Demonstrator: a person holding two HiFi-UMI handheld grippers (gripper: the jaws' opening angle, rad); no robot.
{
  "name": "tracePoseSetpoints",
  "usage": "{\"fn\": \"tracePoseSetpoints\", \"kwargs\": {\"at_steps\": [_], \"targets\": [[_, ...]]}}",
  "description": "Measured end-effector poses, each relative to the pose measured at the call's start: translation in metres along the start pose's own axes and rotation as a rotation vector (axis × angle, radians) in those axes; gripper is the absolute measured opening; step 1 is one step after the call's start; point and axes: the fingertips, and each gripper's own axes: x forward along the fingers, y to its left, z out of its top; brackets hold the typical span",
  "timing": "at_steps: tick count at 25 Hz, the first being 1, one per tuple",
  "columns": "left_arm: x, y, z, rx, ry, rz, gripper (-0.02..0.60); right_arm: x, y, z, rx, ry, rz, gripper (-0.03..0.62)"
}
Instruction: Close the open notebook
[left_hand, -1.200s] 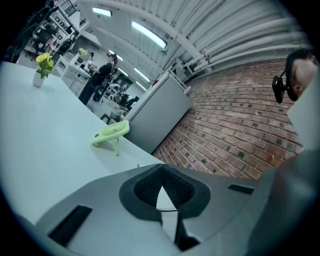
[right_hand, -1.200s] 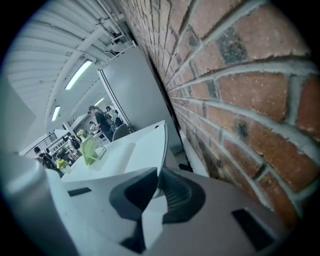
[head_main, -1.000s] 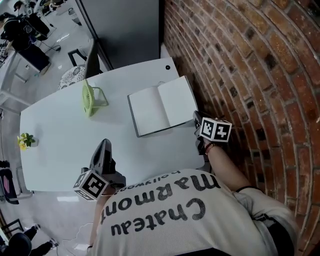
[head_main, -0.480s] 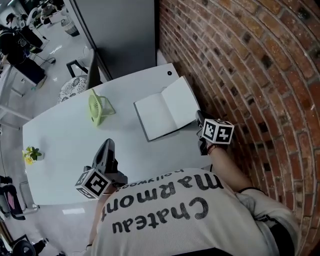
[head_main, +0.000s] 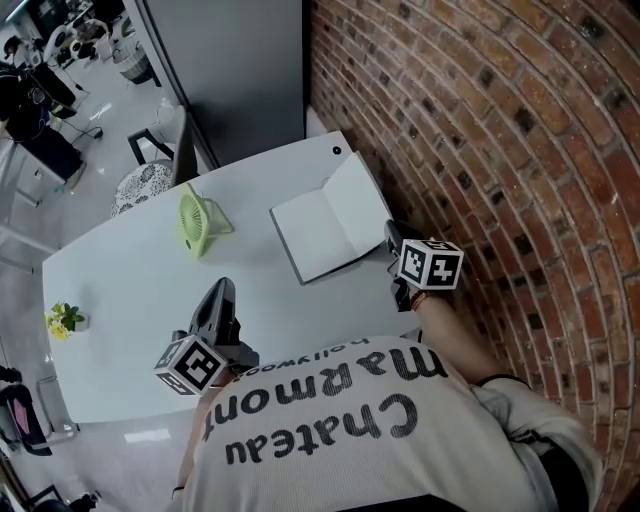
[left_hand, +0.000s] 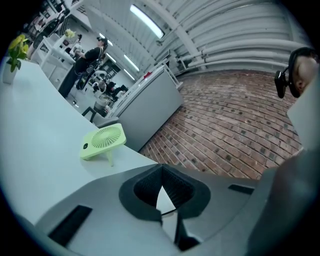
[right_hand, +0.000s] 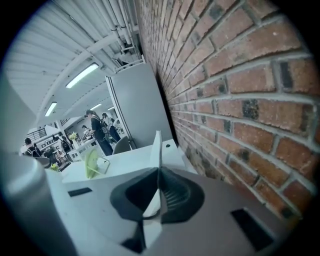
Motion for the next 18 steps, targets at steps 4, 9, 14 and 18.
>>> {"fn": "tracePoseSetpoints", "kwargs": {"at_steps": [4,9,14,18], "targets": [[-0.003,0.001,0.0,-0.002,0.01,-0.013,0.002,-0.003,0.013,0.002,-0.005,-0.013,0.016,0.02],[-0.008,0.004,0.002,-0.003,0.01,-0.019,0.002,-0.006,0.027,0.001,-0.018,-0.026,0.033,0.02],[-0.014,0.008,0.0,-0.011,0.013,-0.022,0.002,-0.007,0.038,0.0,-0.012,-0.031,0.047,0.02],[-0.02,0.012,0.001,-0.016,0.01,-0.025,0.002,-0.007,0.049,-0.002,-0.005,-0.03,0.062,0.02]]}}
